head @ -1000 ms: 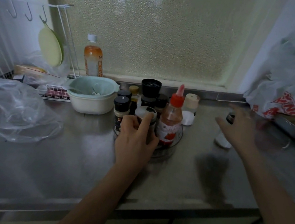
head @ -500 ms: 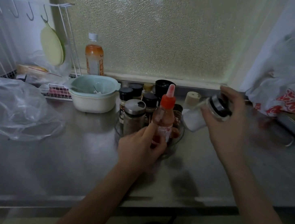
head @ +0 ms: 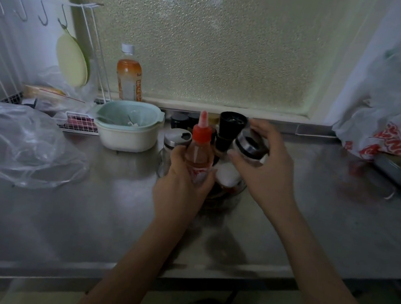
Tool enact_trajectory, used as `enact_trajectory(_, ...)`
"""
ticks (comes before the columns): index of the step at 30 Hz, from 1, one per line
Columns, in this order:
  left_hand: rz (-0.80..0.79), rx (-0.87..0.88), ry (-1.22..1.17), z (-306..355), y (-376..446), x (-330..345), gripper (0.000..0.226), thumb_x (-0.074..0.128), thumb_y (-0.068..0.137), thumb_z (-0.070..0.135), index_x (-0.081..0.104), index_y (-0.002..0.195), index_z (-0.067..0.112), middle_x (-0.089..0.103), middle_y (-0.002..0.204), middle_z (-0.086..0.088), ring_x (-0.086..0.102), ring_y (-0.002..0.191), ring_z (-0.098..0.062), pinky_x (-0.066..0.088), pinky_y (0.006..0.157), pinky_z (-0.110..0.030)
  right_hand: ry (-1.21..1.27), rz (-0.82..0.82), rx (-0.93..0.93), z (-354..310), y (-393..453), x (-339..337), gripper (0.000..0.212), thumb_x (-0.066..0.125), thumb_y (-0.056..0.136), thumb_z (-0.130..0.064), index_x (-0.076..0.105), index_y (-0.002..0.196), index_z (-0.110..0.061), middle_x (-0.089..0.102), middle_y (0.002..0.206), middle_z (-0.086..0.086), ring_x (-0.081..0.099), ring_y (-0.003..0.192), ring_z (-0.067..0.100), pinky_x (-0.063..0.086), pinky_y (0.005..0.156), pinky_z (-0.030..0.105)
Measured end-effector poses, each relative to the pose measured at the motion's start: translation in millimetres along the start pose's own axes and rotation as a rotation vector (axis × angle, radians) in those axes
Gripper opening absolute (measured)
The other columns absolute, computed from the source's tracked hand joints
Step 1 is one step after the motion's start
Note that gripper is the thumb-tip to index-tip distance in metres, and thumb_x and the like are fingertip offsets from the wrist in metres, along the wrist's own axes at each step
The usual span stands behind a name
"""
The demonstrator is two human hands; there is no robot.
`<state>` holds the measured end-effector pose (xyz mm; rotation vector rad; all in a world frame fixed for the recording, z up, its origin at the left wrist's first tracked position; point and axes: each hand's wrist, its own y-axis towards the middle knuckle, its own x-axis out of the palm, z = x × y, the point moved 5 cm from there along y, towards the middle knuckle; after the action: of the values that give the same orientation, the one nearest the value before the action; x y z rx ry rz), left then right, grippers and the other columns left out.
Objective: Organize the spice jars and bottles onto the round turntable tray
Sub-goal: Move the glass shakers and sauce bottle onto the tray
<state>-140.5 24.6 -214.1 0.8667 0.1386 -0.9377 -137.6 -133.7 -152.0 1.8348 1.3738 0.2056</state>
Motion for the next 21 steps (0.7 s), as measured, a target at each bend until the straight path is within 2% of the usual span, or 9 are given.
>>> enact_trajectory(3,0.010,0.007,-0.012,-1.6,2.7,-2.5,0.057,0.066,0.079,0.046,0.043,0.122,0.017,0.071,0.100,-0.005,0.067,0.081,-0.027,0.044,0.061,-0.027,0.028,-0.085,-0.002,-4.6,2.1,5.7,0.056,0.077,0.073,-0.015,0.051,0.121,-0.025,0.059,0.113,-0.012,0.051,0.106,-0.012,0.043,0.092,0.012)
enact_trajectory(6,0.088,-0.036,-0.077,-4.9,3.7,-9.8,0.058,0.071,0.074,0.041,0.046,0.122,0.018,0.071,0.099,-0.005,0.067,0.081,-0.025,0.045,0.063,-0.028,0.043,-0.148,-0.015,-9.7,2.8,11.3,0.057,0.078,0.072,-0.014,0.051,0.122,-0.023,0.054,0.111,-0.024,0.050,0.106,-0.015,0.044,0.092,0.013)
enact_trajectory(9,0.167,-0.085,-0.107,-11.0,5.3,-15.2,0.061,0.071,0.073,0.041,0.047,0.125,0.020,0.072,0.097,-0.005,0.067,0.081,-0.025,0.047,0.065,-0.031,0.045,-0.211,-0.011,-14.0,0.3,22.6,0.058,0.077,0.073,-0.017,0.050,0.124,-0.025,0.057,0.117,-0.014,0.052,0.111,-0.006,0.046,0.095,0.020)
enact_trajectory(12,0.181,-0.119,-0.105,-16.9,7.8,-16.1,0.063,0.068,0.073,0.049,0.047,0.127,0.024,0.071,0.102,-0.001,0.067,0.089,-0.022,0.051,0.071,-0.034,0.046,-0.291,-0.026,-17.7,2.0,32.9,0.061,0.078,0.071,-0.017,0.049,0.124,-0.024,0.057,0.123,-0.005,0.052,0.115,0.002,0.043,0.097,0.016)
enact_trajectory(14,0.189,-0.126,-0.110,-20.0,8.4,-16.7,0.062,0.071,0.073,0.047,0.049,0.127,0.024,0.070,0.106,0.001,0.066,0.093,-0.020,0.052,0.074,-0.034,0.035,-0.368,-0.006,-17.3,3.7,38.8,0.064,0.079,0.070,-0.018,0.048,0.125,-0.029,0.056,0.124,-0.004,0.051,0.117,0.002,0.040,0.097,0.013)
enact_trajectory(17,0.203,-0.140,-0.122,-24.0,10.7,-19.0,0.055,0.073,0.074,0.038,0.052,0.124,0.026,0.071,0.104,0.002,0.066,0.092,-0.017,0.045,0.072,-0.025,-0.016,-0.479,0.048,-10.0,-0.8,50.5,0.067,0.079,0.071,-0.021,0.044,0.127,-0.032,0.054,0.126,-0.004,0.047,0.116,0.000,0.035,0.091,0.002)
enact_trajectory(20,0.170,-0.152,-0.120,-25.3,13.6,-16.6,0.052,0.070,0.077,0.035,0.052,0.125,0.026,0.071,0.103,0.001,0.066,0.092,-0.019,0.045,0.072,-0.027,-0.046,-0.493,0.047,-5.8,-9.1,60.2,0.068,0.078,0.072,-0.021,0.043,0.129,-0.028,0.053,0.129,-0.001,0.047,0.119,0.007,0.037,0.097,0.013)
enact_trajectory(21,0.162,-0.156,-0.125,-25.1,13.6,-15.9,0.052,0.068,0.078,0.035,0.051,0.125,0.025,0.071,0.103,0.001,0.066,0.092,-0.019,0.047,0.074,-0.029,-0.040,-0.494,0.053,-5.0,-11.0,61.1,0.067,0.077,0.073,-0.023,0.042,0.130,-0.028,0.052,0.130,-0.003,0.047,0.119,0.005,0.035,0.095,0.009)
